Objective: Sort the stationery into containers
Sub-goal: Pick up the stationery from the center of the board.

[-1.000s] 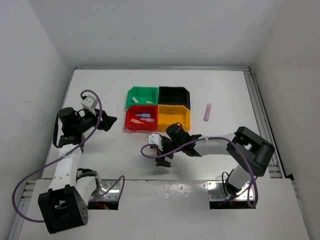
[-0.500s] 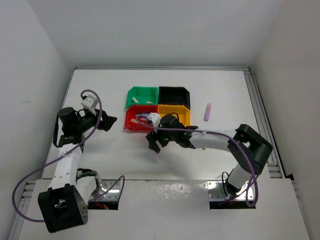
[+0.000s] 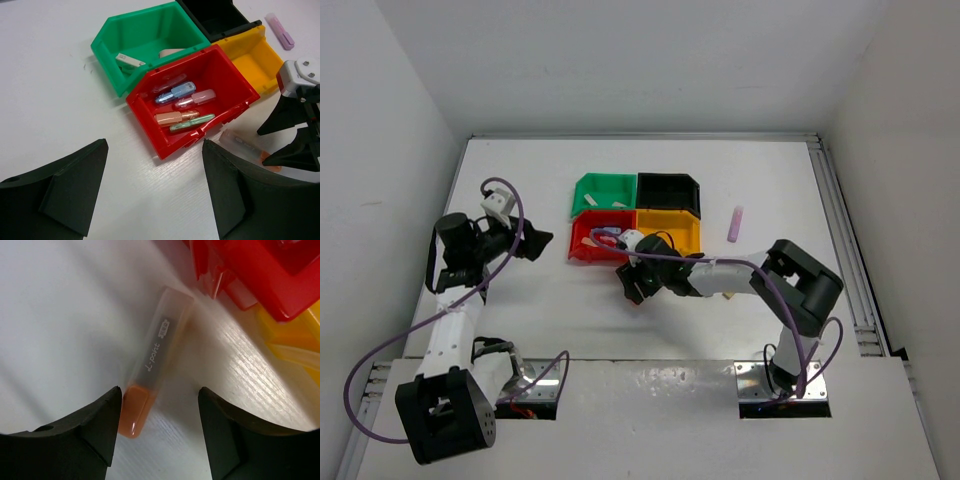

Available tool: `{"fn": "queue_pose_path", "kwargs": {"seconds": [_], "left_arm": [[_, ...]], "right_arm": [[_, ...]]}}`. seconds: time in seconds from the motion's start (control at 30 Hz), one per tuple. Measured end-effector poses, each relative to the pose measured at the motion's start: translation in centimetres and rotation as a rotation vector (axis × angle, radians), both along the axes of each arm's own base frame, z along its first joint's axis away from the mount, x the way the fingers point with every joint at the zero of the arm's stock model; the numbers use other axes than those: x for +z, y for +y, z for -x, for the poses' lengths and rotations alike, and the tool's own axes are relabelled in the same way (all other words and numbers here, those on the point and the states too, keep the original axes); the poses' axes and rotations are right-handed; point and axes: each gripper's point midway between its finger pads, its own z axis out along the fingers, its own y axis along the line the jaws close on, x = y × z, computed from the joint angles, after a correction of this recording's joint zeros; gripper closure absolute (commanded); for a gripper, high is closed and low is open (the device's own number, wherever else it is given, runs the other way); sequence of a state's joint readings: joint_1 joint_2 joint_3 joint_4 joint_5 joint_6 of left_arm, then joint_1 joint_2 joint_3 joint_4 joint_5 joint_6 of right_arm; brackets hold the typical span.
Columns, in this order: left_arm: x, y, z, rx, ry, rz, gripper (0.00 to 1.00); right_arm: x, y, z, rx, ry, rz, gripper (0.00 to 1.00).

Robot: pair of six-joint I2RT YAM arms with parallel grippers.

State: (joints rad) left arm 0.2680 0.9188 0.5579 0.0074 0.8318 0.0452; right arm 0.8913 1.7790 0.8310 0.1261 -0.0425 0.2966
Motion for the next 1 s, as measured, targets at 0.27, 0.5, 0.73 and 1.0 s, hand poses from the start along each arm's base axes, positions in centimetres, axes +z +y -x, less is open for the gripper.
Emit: {"fn": "queue_pose_path", "kwargs": {"seconds": [0.27, 0.5, 0.73, 1.0], "left_arm": [[0.4, 0.3, -0.1, 0.004, -0.005, -0.025, 0.18], [1.0, 0.7, 0.2, 0.012, 0.003, -0.072, 0.18], [2.9, 0.9, 0.9, 0.016, -0.039, -0.124, 0.18], [4.8, 0.5, 1.3, -0.007, -0.049, -0.129, 0.18]], "right_arm": [[-0.2, 1.0, 1.1, 0.069, -0.025, -0.014, 0.67], [-0.3, 1.4, 4.1, 0.242, -0.088, -0.019, 0.95], [0.0, -0.5, 7.7, 0.447, -0.125, 0.051, 1.00], [7.6, -1.6, 3.7, 0.482, -0.239, -0.012, 1.00]]}}
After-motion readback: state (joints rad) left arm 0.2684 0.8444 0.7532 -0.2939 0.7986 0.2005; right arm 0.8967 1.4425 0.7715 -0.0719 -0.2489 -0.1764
